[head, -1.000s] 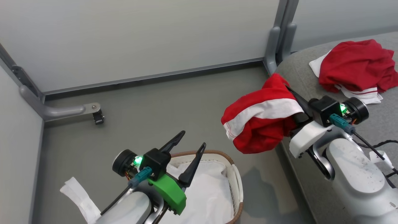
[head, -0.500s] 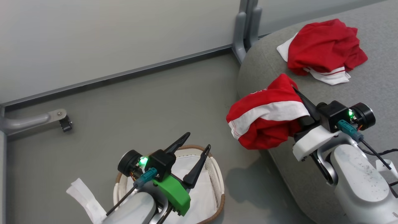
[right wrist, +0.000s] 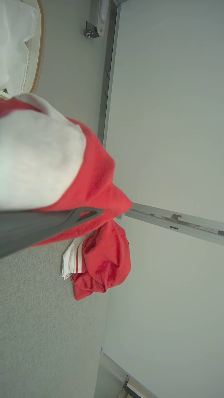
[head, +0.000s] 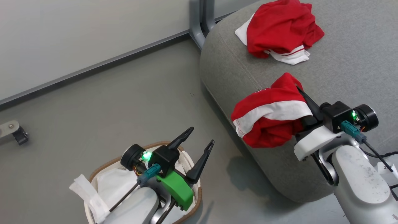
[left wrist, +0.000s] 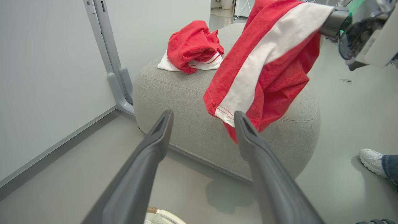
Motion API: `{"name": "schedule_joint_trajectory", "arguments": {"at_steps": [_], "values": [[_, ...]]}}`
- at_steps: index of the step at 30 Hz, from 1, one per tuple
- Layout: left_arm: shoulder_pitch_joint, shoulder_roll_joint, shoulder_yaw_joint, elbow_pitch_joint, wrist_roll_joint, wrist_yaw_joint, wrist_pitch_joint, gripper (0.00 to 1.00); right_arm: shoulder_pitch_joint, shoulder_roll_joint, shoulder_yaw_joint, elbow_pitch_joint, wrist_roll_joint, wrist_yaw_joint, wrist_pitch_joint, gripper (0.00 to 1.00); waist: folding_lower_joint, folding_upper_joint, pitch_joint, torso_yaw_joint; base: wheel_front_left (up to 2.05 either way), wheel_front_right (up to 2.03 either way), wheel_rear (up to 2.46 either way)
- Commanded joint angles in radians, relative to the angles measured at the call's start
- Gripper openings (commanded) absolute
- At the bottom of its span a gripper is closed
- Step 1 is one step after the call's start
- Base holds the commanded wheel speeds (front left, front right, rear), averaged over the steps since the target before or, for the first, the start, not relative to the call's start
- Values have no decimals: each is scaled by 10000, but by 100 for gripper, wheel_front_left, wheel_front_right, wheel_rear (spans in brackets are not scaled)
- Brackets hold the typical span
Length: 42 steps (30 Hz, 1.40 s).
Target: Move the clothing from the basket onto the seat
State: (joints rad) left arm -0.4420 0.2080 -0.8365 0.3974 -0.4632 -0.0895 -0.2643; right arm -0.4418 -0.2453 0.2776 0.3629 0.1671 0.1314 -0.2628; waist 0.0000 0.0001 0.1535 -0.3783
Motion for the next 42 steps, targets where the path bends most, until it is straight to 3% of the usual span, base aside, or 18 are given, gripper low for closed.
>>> {"name": "schedule_joint_trajectory", "arguments": {"at_steps": [1, 11, 18, 27, 33, 39, 42], "values": [[-141, 25, 88, 51, 121, -61, 0, 100, 59, 31, -45, -53, -47, -14, -11, 0, 0, -1, 217, -194, 0, 0, 0], [-327, -92, 350, -85, 311, -122, 0, 100, -573, 54, -181, 408, 11, -14, -18, 0, 0, -1, 727, 146, 0, 0, 0], [-465, -119, 626, -389, 490, -138, 1, 100, -2200, -448, -124, 826, -124, -14, 10, 0, 0, -1, 1250, 691, 0, 0, 0], [-659, -23, 537, -564, 780, -216, 3, 100, -5339, -2034, -569, 1433, 194, -14, 712, 0, 0, -1, 2114, 1551, 0, 0, 0], [-992, -32, 321, -671, 967, -235, 9, 100, -7114, -3840, -1289, 2201, 151, -14, 1366, 0, 0, -1, 2822, 2258, 0, 0, 0], [-1349, 81, 239, -907, 1148, -215, 52, 100, -7468, -4998, -2099, 3196, 70, -14, 1596, 0, 0, -1, 3506, 2685, 0, 0, 0], [-1401, 101, 238, -1061, 1154, -161, 104, 100, -6974, -5033, -2384, 3947, 105, -14, 1543, 0, 0, -1, 3776, 2787, 0, 0, 0]]}}
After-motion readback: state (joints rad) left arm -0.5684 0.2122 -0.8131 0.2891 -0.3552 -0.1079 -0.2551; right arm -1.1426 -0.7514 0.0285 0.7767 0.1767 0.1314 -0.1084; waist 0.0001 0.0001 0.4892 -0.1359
